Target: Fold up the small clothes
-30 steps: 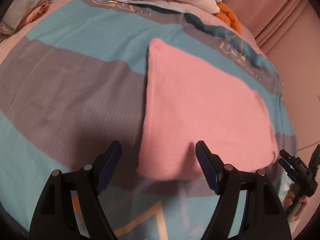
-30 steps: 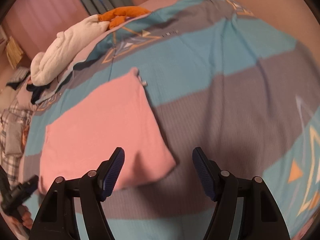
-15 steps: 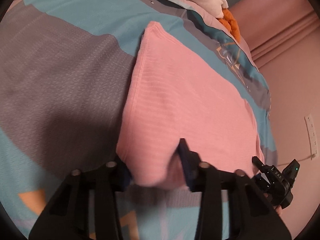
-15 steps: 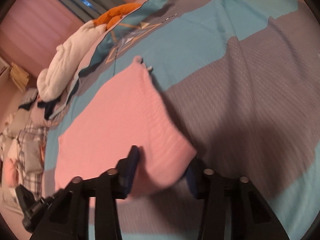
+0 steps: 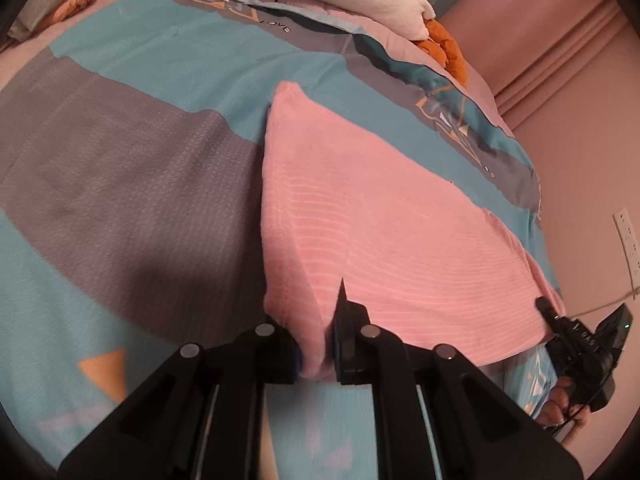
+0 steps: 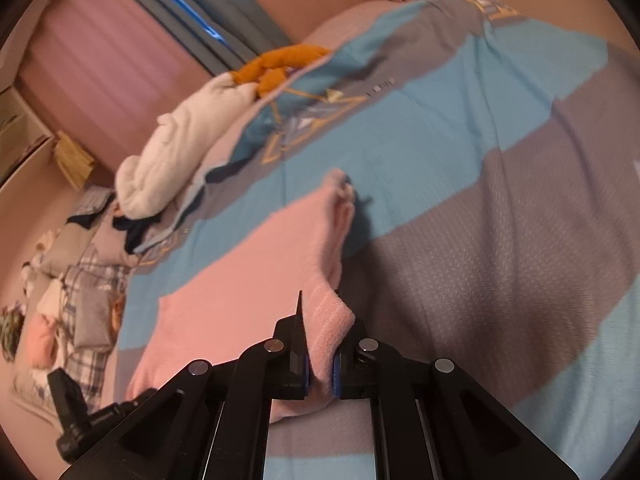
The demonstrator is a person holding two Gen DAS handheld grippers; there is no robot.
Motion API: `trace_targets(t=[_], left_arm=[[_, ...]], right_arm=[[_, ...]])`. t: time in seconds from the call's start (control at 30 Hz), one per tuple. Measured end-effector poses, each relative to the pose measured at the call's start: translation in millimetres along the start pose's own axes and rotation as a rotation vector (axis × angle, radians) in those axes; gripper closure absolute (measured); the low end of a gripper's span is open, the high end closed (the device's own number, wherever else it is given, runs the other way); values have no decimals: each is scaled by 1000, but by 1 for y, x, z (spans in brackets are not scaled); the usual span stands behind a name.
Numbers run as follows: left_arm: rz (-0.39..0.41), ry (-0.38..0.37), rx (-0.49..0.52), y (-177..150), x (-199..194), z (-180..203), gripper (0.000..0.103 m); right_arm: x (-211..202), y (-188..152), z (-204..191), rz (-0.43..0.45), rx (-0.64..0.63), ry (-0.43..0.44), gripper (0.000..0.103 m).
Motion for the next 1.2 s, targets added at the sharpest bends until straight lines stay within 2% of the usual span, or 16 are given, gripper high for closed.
trace_targets(t=[0.3,0.57,0.73,0.83,1.07,1.2], left_arm=[[-41,0,77,-47,-35,11,92],[-95,30,96,-85,-34,8,92],[-155,73,95,-96,-10,-4,91],[-160,88,104,-98,-3,-5,89],[-165,100,97,-98,-1,-6,84],[-192,80,78,-99,-4,-8,77]], right_arm=[[-38,-16,-2,13,-2,-25,96],[-51,-39,18,-15,48,-68,96],[-36,-54,44,-71,101,-126,96],[-26,-64,57,-102,123,-163,96],[-21,-74,71,-120,199,-167,96],[-24,-72,71,-110,231,-167,96]])
Point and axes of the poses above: each gripper's, at about its wrist camera, not at the fingertips, and x roughly the way its jaws point, z to its right, y to its top, the point moved 8 cm from there along x, roughly the way its jaws point, and after that the axes turned 3 degrees about y, right-handed, at the moved point
